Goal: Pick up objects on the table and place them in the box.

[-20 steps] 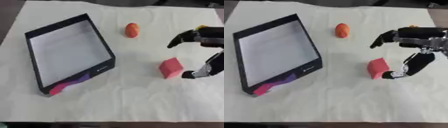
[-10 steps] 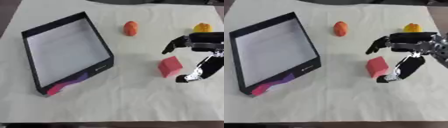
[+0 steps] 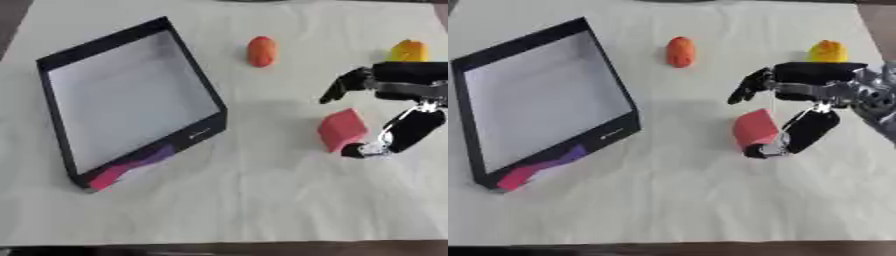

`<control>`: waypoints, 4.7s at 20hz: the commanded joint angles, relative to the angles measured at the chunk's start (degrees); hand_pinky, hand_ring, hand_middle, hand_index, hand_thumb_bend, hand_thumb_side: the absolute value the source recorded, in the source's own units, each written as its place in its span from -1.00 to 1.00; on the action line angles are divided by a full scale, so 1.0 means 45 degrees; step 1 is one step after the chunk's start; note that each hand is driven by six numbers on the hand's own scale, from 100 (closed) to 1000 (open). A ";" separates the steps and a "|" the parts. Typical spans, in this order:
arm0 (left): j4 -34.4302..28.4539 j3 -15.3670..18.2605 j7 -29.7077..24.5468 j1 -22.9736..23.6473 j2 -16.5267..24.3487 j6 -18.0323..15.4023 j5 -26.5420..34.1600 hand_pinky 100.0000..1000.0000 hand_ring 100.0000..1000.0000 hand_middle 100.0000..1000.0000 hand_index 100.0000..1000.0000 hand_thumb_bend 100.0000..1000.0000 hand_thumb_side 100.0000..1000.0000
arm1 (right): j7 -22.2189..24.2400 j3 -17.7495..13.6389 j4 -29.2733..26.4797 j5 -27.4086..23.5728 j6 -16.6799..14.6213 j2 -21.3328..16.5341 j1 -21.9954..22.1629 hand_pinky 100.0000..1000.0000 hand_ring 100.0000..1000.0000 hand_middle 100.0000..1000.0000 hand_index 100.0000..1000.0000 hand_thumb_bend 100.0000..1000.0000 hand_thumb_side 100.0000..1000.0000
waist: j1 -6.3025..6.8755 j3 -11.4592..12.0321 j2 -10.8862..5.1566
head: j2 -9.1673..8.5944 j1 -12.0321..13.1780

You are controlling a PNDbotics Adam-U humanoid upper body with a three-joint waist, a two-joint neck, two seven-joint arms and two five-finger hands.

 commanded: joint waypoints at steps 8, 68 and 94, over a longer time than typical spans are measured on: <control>-0.0175 0.0111 0.0029 -0.0158 0.0152 0.0021 0.0049 0.35 0.17 0.49 0.61 -0.54 0.22 | 0.0222 -0.0035 0.0110 0.0628 0.0379 -0.0158 -0.0145 0.72 0.61 0.55 0.69 -0.14 -0.21 | 0.0069 0.0047 0.0173 | -0.0076 -0.0038; -0.0218 0.0190 -0.0017 0.0000 0.0229 -0.0002 -0.0008 0.36 0.17 0.49 0.60 -0.58 0.22 | -0.1795 -0.1747 -0.0217 -0.2023 0.0019 -0.0569 -0.2346 0.55 0.20 -0.16 0.12 -0.54 -1.00 | -0.0035 0.0091 -0.0099 | -0.0046 -0.0119; -0.1917 -0.0058 -0.0237 -0.3213 0.1145 -0.1037 -0.0683 0.41 0.28 0.51 0.63 -0.43 -0.15 | -0.1126 0.1956 0.8399 0.3583 0.0869 0.7943 -1.1212 0.52 0.14 -0.16 0.12 -0.55 -1.00 | 0.0119 0.1919 -0.0812 | -0.0015 -0.2062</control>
